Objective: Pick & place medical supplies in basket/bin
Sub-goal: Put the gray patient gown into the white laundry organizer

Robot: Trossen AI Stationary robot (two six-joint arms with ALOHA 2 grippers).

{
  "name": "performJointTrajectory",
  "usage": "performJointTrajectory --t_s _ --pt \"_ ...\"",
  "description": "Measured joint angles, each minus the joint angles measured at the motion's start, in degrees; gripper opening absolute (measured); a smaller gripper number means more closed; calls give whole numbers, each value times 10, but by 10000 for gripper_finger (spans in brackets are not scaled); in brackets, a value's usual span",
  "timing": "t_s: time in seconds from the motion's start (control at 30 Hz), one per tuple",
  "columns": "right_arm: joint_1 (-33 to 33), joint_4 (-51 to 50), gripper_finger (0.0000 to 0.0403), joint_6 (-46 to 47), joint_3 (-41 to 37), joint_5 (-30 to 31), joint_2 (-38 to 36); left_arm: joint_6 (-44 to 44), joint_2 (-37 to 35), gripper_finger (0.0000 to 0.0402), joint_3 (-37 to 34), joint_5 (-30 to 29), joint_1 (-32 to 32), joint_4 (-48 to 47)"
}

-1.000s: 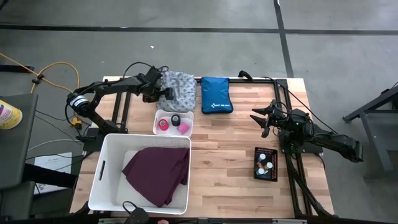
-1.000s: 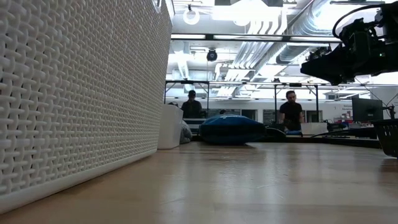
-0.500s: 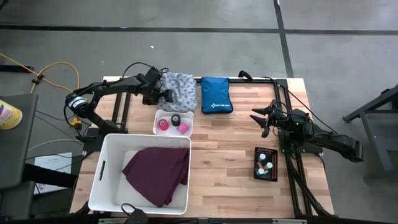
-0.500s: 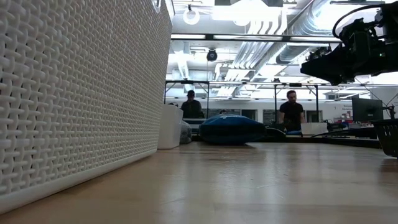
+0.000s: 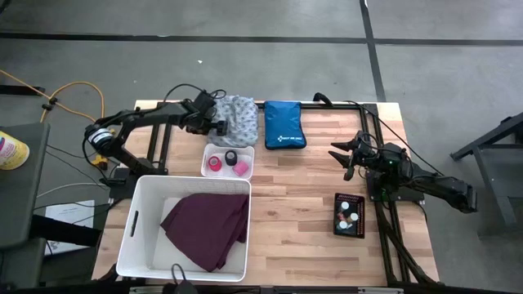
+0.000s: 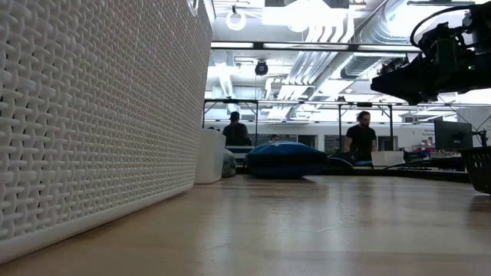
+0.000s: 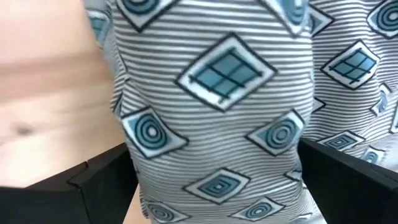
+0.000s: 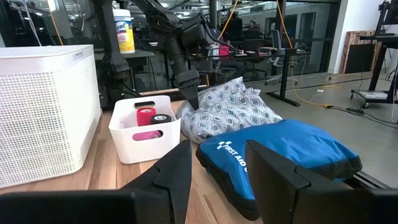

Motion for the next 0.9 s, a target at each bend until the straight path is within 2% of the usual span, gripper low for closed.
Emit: performJointTrajectory --t_s 0.13,0.5,0.7,0.9 --pt "0 0 138 0 0 0 0 13 -4 395 0 -72 -23 0" --pt "0 0 138 0 0 0 0 22 -3 395 0 -188 -52 0" --pt "0 0 138 0 0 0 0 5 2 395 0 -227 -71 -1" --pt "0 0 138 0 0 0 0 -7 20 395 1 -207 -76 1"
